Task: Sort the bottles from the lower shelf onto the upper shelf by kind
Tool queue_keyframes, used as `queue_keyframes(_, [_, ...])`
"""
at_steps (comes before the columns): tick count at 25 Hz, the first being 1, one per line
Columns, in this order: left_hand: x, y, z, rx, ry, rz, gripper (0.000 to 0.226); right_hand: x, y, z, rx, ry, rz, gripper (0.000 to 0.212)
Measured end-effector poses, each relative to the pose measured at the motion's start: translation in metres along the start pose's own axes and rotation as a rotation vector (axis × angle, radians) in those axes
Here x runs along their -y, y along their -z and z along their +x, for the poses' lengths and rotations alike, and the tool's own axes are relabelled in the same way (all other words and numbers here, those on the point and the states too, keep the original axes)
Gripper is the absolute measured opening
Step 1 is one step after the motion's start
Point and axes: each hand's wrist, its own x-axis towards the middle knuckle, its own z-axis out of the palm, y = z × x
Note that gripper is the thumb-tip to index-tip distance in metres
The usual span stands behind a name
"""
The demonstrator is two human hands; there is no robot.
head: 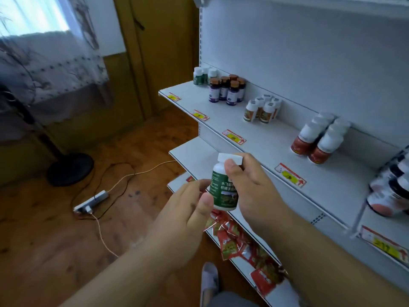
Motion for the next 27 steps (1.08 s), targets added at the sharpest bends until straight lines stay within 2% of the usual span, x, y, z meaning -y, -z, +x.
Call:
queue_keyframes(2, [0.022, 0.015, 0.039, -0.043, 0.022, 0.035, 0.077, -0.003, -0.015, 0.053, 0.018, 0.031, -0.034, 0.013])
queue_keyframes(4, [0.037, 0.037, 0.074, -0.075, 0.071, 0.09, 0.083, 0.001, -0.03, 0.1, 0.042, 0.05, -0.078, 0.015])
queue_keyframes(8, [0.067, 0.102, 0.144, -0.117, 0.14, 0.185, 0.097, 0.024, -0.078, 0.195, 0.129, 0.073, -0.116, 0.047])
queue_keyframes(10, [0.088, 0.132, 0.179, -0.123, 0.143, 0.221, 0.093, 0.029, -0.107, 0.238, 0.134, 0.065, -0.11, 0.059])
queue_keyframes(12, [0.109, 0.156, 0.212, -0.094, 0.125, 0.243, 0.089, 0.031, -0.131, 0.275, 0.1, 0.049, -0.082, 0.062])
queue_keyframes(15, [0.153, 0.197, 0.275, 0.019, 0.085, 0.253, 0.082, 0.026, -0.17, 0.334, -0.016, 0.025, -0.063, 0.059])
queue_keyframes(19, [0.186, 0.236, 0.367, 0.19, -0.028, 0.306, 0.086, 0.028, -0.194, 0.405, -0.23, -0.025, -0.034, 0.048])
queue_keyframes(22, [0.196, 0.237, 0.423, 0.305, -0.137, 0.339, 0.09, 0.031, -0.181, 0.441, -0.435, -0.048, -0.081, 0.054])
queue_keyframes(24, [0.201, 0.227, 0.468, 0.386, -0.204, 0.372, 0.089, 0.025, -0.166, 0.468, -0.548, -0.074, -0.124, 0.046])
queue_keyframes(27, [0.203, 0.203, 0.537, 0.421, -0.274, 0.402, 0.09, 0.014, -0.141, 0.513, -0.612, -0.102, -0.226, 0.036])
